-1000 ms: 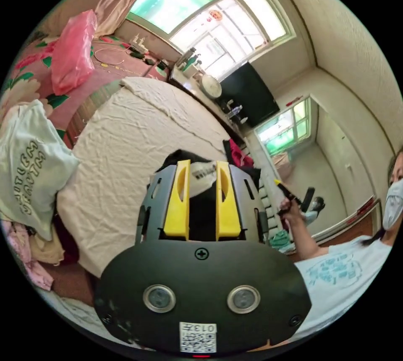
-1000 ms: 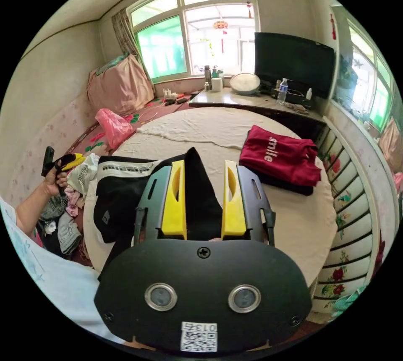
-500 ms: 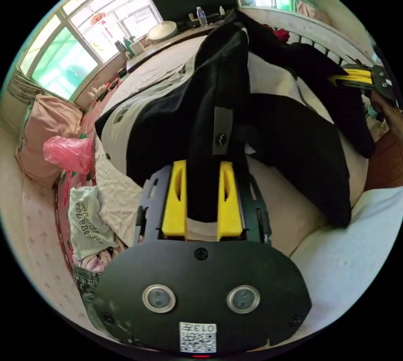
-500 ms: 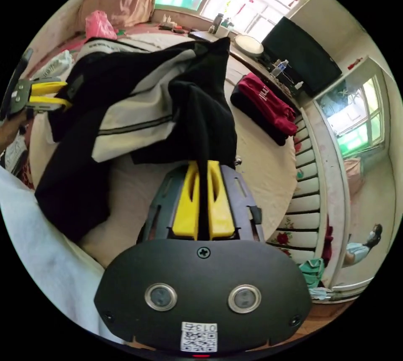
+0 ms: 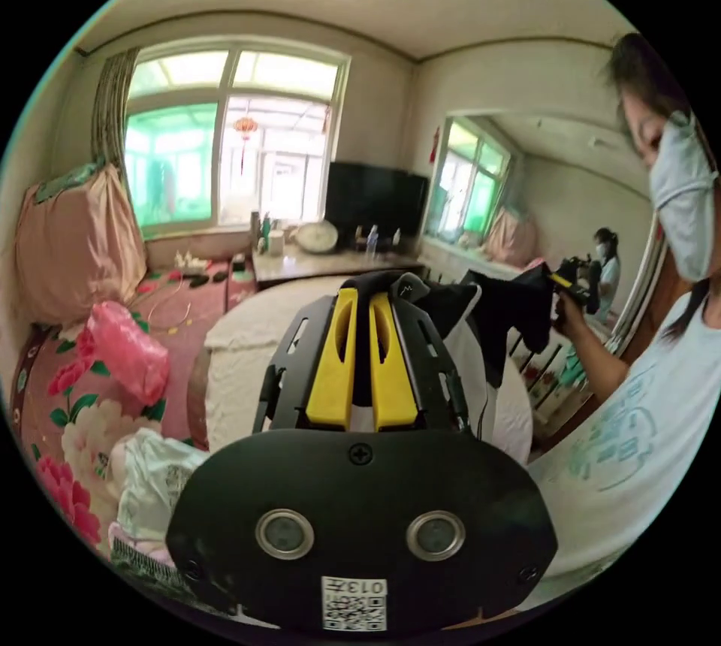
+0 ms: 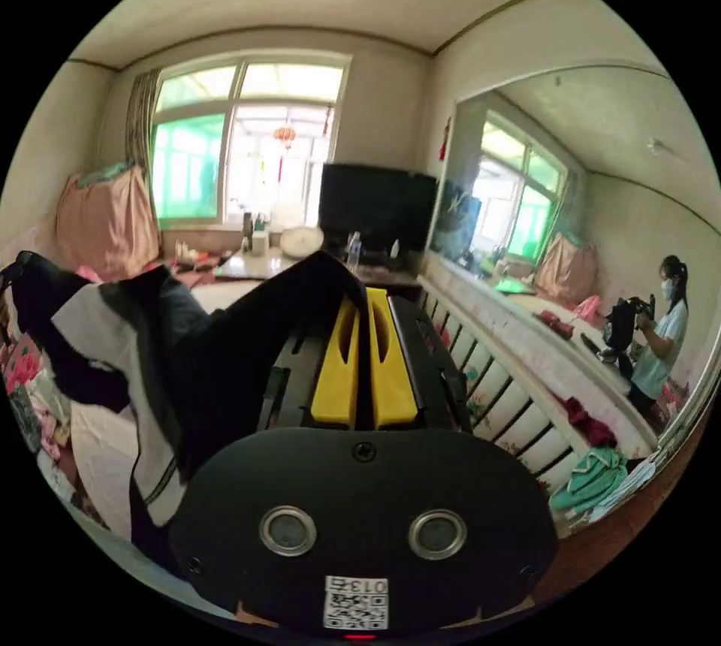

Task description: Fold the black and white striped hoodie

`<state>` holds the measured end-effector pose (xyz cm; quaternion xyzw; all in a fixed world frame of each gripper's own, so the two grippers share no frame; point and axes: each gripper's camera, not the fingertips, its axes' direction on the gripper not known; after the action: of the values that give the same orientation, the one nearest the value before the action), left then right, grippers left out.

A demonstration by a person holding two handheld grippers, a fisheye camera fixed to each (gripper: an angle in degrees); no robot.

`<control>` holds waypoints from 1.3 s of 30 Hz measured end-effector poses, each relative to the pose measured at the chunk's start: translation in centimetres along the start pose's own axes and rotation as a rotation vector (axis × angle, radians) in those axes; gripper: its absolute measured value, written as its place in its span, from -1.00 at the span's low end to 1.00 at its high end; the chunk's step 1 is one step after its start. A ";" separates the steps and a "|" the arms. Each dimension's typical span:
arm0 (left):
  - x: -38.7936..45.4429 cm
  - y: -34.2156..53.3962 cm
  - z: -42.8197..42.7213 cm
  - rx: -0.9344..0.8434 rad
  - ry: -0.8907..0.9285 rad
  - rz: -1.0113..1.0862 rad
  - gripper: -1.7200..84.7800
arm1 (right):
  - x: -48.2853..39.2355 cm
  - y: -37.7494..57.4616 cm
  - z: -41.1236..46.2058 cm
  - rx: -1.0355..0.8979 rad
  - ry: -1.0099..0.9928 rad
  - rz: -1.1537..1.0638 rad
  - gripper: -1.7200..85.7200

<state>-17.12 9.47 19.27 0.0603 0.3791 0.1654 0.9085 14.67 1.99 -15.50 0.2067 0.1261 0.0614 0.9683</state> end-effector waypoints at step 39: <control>-10.0 4.6 1.5 -0.119 0.628 -0.207 -0.94 | 13.0 -7.9 -16.0 0.320 0.307 0.146 -0.93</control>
<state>-23.84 10.39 28.10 -0.0854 0.6342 0.1044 0.7613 23.33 3.23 -35.78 0.3546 0.2647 0.1413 0.8856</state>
